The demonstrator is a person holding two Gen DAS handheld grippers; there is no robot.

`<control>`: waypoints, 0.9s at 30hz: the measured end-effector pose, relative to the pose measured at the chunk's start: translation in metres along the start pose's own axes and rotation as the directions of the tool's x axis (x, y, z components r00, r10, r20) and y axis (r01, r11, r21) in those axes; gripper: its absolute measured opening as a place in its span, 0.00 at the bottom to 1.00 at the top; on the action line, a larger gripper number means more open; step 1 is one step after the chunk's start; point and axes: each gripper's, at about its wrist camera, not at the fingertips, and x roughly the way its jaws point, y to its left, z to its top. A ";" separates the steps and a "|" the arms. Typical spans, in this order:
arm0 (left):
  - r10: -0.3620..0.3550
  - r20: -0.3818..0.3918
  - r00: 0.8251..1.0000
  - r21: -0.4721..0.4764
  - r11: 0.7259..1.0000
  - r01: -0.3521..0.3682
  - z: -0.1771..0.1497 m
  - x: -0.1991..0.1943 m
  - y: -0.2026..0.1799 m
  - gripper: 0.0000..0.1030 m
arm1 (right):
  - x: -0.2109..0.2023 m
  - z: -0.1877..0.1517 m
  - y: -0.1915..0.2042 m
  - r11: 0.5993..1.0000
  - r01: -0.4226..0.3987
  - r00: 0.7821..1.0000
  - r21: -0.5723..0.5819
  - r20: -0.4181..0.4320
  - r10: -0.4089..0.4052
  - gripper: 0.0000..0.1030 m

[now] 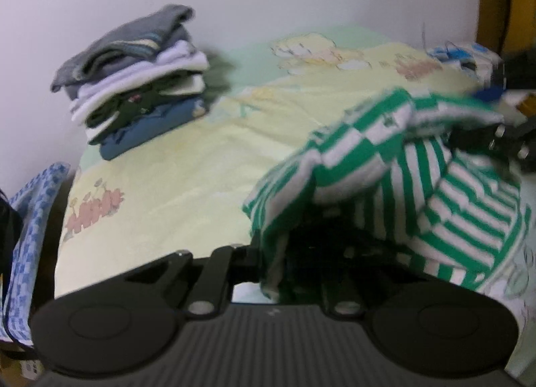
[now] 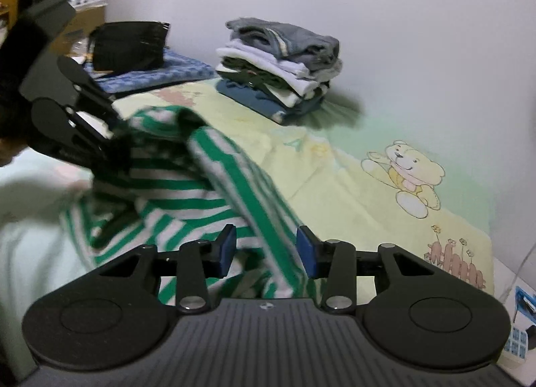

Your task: Fold clothes

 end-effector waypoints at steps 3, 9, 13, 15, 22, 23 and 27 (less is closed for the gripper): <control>-0.003 0.041 0.999 -0.002 1.000 0.003 0.001 -0.017 0.002 0.07 | 0.008 -0.002 -0.010 0.998 -0.028 0.999 0.051 -0.025 0.029 0.06; -0.101 0.062 0.993 0.046 0.994 0.098 -0.016 -0.061 -0.006 0.07 | -0.034 -0.004 -0.036 0.990 -0.132 0.991 0.059 -0.004 0.132 0.06; -0.137 -0.026 0.990 0.063 0.988 0.139 -0.042 -0.050 -0.016 0.07 | -0.044 -0.015 -0.021 0.980 -0.196 0.977 -0.031 -0.092 0.192 0.06; -0.141 -0.056 0.988 0.081 0.986 0.146 -0.052 -0.039 -0.024 0.07 | -0.039 -0.027 -0.007 0.979 -0.191 0.974 -0.076 -0.140 0.179 0.06; -0.127 -0.069 0.989 0.136 0.981 0.136 -0.056 -0.032 -0.022 0.19 | -0.021 -0.042 0.015 0.989 -0.116 0.984 -0.087 -0.147 0.102 0.10; -0.127 -0.068 0.989 0.144 0.980 0.136 -0.055 -0.037 -0.020 0.20 | -0.027 -0.039 0.014 0.988 -0.124 0.982 -0.089 -0.157 0.109 0.13; -0.182 -0.054 0.982 0.139 0.972 0.188 -0.049 -0.062 -0.005 0.21 | -0.046 -0.033 0.011 0.988 -0.137 0.978 -0.075 -0.167 0.124 0.15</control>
